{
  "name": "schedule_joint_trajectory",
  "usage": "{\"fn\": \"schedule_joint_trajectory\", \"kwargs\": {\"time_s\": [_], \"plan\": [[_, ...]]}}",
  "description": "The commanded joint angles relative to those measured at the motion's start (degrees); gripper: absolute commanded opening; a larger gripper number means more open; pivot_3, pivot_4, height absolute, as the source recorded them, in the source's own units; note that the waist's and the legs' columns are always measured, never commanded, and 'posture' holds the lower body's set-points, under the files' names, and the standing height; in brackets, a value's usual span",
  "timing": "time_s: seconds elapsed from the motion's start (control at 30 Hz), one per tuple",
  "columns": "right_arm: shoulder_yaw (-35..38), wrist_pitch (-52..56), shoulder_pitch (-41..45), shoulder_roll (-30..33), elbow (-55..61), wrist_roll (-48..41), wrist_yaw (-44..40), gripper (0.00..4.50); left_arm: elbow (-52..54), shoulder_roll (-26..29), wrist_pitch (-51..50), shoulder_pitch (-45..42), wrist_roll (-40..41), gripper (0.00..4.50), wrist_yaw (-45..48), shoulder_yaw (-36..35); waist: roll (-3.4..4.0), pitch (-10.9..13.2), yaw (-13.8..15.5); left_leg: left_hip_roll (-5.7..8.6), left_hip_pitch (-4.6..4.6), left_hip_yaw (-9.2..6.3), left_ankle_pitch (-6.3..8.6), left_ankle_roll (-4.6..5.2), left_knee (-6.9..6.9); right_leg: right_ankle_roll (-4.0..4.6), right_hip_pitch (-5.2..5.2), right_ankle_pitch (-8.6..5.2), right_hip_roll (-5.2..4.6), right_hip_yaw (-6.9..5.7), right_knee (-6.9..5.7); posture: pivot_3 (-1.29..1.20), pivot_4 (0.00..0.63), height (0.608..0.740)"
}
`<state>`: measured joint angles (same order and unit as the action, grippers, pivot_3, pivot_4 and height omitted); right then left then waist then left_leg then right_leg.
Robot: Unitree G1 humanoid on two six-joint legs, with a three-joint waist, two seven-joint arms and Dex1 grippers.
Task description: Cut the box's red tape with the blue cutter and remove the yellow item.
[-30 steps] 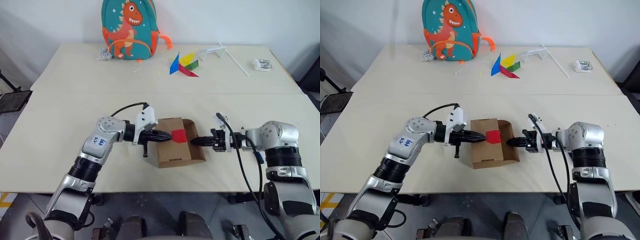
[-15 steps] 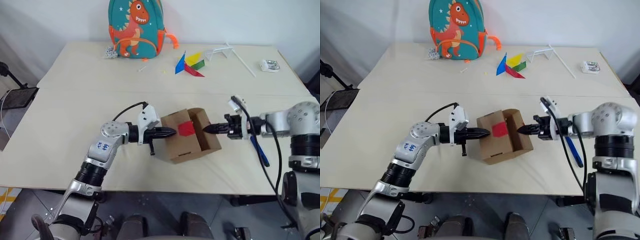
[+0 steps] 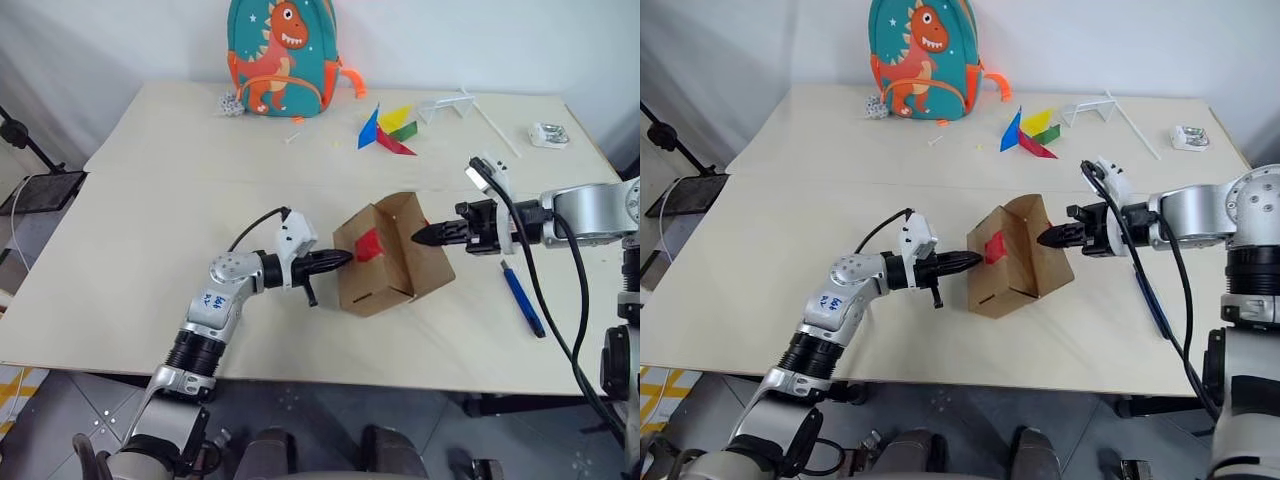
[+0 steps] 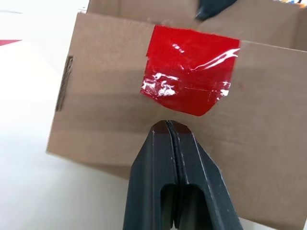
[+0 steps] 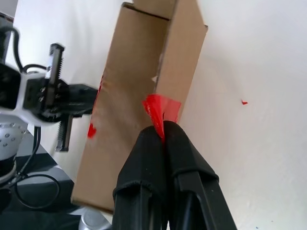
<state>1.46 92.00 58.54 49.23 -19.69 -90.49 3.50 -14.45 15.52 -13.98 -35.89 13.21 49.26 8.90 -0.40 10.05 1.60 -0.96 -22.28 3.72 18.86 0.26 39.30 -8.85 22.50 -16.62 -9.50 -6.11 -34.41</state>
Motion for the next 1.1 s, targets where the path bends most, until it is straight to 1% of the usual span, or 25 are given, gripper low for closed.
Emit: {"fn": "schedule_joint_trajectory", "kwargs": {"time_s": [0.03, 0.1, 0.27, 0.33, 0.43, 0.67, 0.73, 0.83, 0.97, 1.1], "plan": [[-1.19, 0.50, 0.77, 0.67, 3.21, -6.99, 4.82, 0.05, -1.96, -1.19, -0.50, 0.75, -2.09, 0.00, -1.41, 1.79, 0.00, 0.00, 0.10, 0.00, -0.01, 0.00, 0.00, 0.00, 0.00, 0.00, 0.00, 0.00, 0.00, 0.00, 0.00, 0.00, 0.150, 0.740], [-1.59, -0.19, 0.76, 1.16, 4.78, -8.35, 8.21, 0.05, -1.76, -1.39, -0.66, 1.20, -1.86, 0.00, -1.87, 1.69, 0.00, 0.00, 0.13, 0.00, -0.02, 0.00, 0.00, 0.01, 0.01, 0.00, 0.00, 0.00, -0.01, 0.00, 0.01, 0.00, 0.150, 0.740], [-5.17, -5.05, -0.91, 3.46, 8.88, -16.11, 16.37, 0.05, -2.02, -2.24, -0.39, 1.67, -1.59, 0.00, -2.25, 1.90, 0.00, 0.00, 0.15, 0.00, -0.06, -0.02, 0.01, 0.03, 0.00, 0.00, 0.02, 0.00, -0.01, -0.04, 0.07, 0.00, 0.150, 0.740], [-6.85, -7.28, -1.75, 4.71, 10.11, -19.43, 18.95, 0.05, -2.24, -2.54, -0.34, 1.56, -1.58, 0.00, -2.30, 1.96, 0.00, 0.00, 0.20, -0.01, -0.08, -0.03, 0.02, 0.04, 0.00, 0.00, 0.01, 0.00, -0.01, -0.06, 0.10, 0.00, 0.150, 0.740], [-8.57, -10.62, -2.25, 5.82, 11.99, -22.13, 22.47, 0.05, -2.50, -2.83, -0.21, 1.45, -1.75, 0.00, -2.36, 1.87, -0.01, 0.00, 0.18, 0.00, -0.12, -0.02, 0.03, 0.07, 0.00, -0.03, 0.01, 0.03, -0.01, -0.08, 0.21, 0.00, 0.150, 0.740], [-11.01, -13.46, -0.93, 4.45, 13.89, -22.51, 25.73, 0.05, -3.14, -3.38, -0.09, 1.51, -1.99, 0.00, -2.05, 1.66, -0.01, 0.00, 0.08, -0.01, -0.15, -0.02, 0.05, 0.09, 0.00, -0.04, 0.02, 0.05, -0.01, -0.10, 0.27, 0.00, 0.150, 0.740], [-11.74, -14.19, -1.83, 3.41, 15.49, -22.51, 26.23, 0.05, -2.79, -3.41, -0.48, 1.95, -1.84, 0.00, -2.05, 1.58, -0.01, 0.00, 0.00, -0.01, -0.16, -0.02, 0.05, 0.10, 0.00, -0.04, 0.02, 0.05, -0.01, -0.10, 0.27, 0.00, 0.150, 0.740], [-11.73, -15.37, -3.93, 3.90, 17.02, -22.51, 27.56, 0.05, -1.32, -2.47, -1.43, 2.90, -1.92, 0.00, -1.76, 1.60, -0.01, 0.00, -0.07, -0.02, -0.14, -0.02, 0.05, 0.10, 0.00, -0.03, 0.01, 0.05, -0.01, -0.10, 0.27, 0.00, 0.150, 0.740], [-11.41, -16.34, -4.98, 4.87, 17.74, -22.51, 28.31, 0.05, 1.98, -0.34, -3.67, 2.87, -0.93, 0.00, -0.78, 0.74, -0.02, 0.00, -0.18, -0.04, -0.14, -0.01, 0.06, 0.10, -0.01, -0.02, 0.01, 0.06, -0.01, -0.10, 0.27, 0.00, 0.150, 0.740], [-11.66, -16.86, -5.13, 5.42, 18.17, -22.51, 28.51, 0.05, 8.84, 4.22, -9.94, 1.07, 2.88, 0.00, 4.47, -0.37, -0.03, 0.00, -0.29, -0.07, -0.17, -0.01, 0.06, 0.10, -0.05, -0.01, 0.07, 0.06, 0.00, -0.10, 0.29, 0.00, 0.150, 0.740]]}}
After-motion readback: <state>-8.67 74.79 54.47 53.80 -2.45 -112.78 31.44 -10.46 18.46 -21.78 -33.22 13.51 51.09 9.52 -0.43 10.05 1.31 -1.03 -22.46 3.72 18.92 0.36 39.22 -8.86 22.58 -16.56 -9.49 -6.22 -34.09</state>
